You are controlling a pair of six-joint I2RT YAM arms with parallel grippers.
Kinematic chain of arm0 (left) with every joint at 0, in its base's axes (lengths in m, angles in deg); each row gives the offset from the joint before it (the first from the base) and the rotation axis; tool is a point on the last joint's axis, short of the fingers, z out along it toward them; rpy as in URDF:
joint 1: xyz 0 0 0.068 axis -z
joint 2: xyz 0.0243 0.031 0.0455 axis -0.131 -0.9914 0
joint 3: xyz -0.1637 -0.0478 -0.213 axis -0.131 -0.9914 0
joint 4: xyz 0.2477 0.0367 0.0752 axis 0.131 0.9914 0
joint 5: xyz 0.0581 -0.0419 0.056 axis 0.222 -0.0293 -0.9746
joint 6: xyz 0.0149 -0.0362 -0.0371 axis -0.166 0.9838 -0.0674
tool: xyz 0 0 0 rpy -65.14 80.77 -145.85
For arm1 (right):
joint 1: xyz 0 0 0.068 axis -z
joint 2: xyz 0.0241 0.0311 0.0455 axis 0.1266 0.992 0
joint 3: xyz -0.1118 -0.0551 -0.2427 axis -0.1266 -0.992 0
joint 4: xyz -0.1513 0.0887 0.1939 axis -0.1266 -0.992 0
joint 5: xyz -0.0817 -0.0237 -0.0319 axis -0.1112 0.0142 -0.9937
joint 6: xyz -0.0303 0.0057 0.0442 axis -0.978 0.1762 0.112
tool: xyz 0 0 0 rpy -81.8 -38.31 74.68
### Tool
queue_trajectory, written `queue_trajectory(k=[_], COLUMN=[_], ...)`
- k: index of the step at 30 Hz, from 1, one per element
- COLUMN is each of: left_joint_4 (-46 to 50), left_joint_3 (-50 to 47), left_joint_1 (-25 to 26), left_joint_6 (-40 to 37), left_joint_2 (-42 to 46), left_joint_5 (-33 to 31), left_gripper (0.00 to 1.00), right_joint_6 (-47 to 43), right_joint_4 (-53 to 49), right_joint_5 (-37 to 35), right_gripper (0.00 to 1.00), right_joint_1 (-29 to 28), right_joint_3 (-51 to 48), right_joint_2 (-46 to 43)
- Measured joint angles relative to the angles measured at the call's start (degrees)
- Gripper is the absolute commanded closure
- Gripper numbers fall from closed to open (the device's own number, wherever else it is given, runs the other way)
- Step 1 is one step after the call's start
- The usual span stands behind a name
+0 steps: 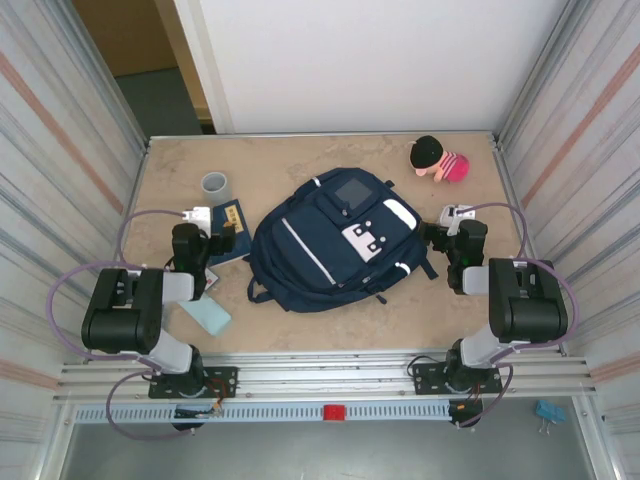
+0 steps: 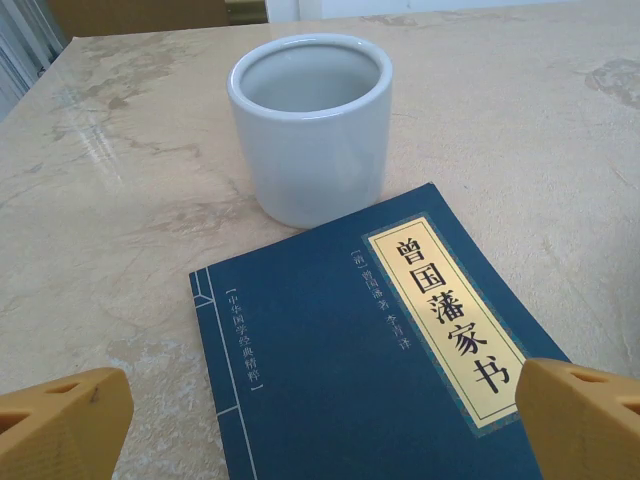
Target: Pack books, pencil case, and school supplies into a backpack
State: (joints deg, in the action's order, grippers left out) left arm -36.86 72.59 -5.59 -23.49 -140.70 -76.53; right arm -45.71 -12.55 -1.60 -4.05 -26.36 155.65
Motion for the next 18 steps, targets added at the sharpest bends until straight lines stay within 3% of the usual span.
queue_trajectory(k=[18], left_joint_4=[0.0], left_joint_3=[0.0], left_joint_1=[0.2], left_joint_6=[-0.1], left_joint_2=[0.0], left_joint_5=[0.0], left_gripper=[0.02], right_joint_6=[0.0], right_joint_4=[0.0], right_joint_5=[0.0], right_gripper=[0.01], right_joint_1=[0.0], right_joint_3=[0.0], right_joint_2=[0.0])
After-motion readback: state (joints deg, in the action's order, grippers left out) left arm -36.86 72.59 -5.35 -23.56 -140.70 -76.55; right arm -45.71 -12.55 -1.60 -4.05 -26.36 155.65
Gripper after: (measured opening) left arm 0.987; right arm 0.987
